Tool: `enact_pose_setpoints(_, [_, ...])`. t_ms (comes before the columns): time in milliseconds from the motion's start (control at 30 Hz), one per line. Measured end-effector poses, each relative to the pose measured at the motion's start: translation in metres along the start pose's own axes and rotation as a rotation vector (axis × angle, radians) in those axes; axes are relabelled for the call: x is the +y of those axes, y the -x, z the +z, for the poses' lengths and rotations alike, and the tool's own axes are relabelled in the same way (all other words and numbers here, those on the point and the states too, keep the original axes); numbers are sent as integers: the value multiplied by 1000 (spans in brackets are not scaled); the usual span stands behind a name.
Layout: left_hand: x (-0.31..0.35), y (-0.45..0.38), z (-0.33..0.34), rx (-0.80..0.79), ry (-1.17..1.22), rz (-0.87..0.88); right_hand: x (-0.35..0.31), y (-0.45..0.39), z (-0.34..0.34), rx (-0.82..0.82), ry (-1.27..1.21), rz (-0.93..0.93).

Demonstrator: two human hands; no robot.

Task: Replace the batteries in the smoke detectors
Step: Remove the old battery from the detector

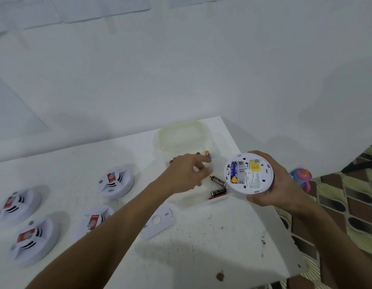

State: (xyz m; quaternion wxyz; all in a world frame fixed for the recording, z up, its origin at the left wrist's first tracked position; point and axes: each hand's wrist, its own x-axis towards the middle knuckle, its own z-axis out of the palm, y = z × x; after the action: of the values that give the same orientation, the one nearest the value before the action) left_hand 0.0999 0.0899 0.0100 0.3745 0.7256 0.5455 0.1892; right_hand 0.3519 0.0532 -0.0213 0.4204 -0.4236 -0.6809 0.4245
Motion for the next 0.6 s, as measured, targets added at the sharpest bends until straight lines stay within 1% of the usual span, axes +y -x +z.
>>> enact_pose_setpoints(67, [-9,-5,10,-48,-202,42,5,9,-5,4,-30,45])
enact_pose_setpoints(200, [-9,-14,27,-153,-512,177,8,23,-8,34,-26,79])
enact_pose_setpoints(400, [-5,-31,43,-171,-840,227,5,31,-10,57,-17,101])
enact_pose_setpoints(500, [-3,-34,44,-212,-859,197,2,36,-10,64,-31,115])
enact_pose_setpoints(600, [-6,-34,42,-181,-794,169,-1,39,-10,67,-38,123])
